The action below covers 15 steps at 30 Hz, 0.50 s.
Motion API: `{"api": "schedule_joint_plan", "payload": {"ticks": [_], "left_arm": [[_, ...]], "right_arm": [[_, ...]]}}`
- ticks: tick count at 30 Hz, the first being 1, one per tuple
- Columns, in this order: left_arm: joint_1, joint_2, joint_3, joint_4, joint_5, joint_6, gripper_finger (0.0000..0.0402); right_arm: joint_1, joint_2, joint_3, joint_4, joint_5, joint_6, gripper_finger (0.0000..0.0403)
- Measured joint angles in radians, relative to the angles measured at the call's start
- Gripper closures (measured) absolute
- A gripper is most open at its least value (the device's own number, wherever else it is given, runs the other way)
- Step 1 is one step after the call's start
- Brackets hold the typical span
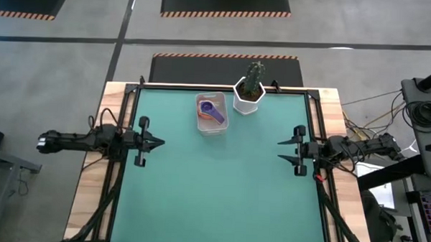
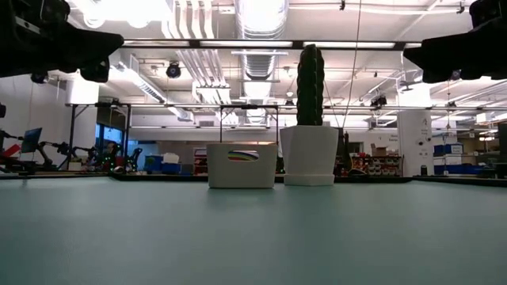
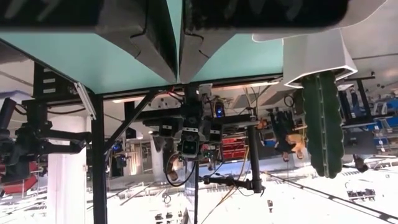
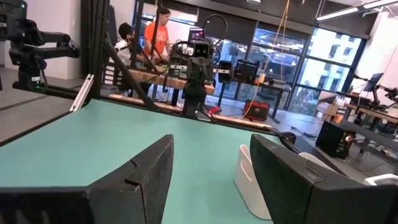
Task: Nest measuring cups in basket
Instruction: Return to Home Position
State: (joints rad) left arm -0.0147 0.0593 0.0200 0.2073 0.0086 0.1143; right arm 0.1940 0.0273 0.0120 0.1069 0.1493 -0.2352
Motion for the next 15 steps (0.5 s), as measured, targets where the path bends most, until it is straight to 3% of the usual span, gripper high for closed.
{"api": "schedule_joint_plan", "payload": {"ticks": [15], "left_arm": [[0.000, 0.011, 0.002, 0.000, 0.000, 0.000, 0.0402]], "right_arm": [[0.000, 0.000, -0.001, 0.001, 0.000, 0.000, 0.0202]]}}
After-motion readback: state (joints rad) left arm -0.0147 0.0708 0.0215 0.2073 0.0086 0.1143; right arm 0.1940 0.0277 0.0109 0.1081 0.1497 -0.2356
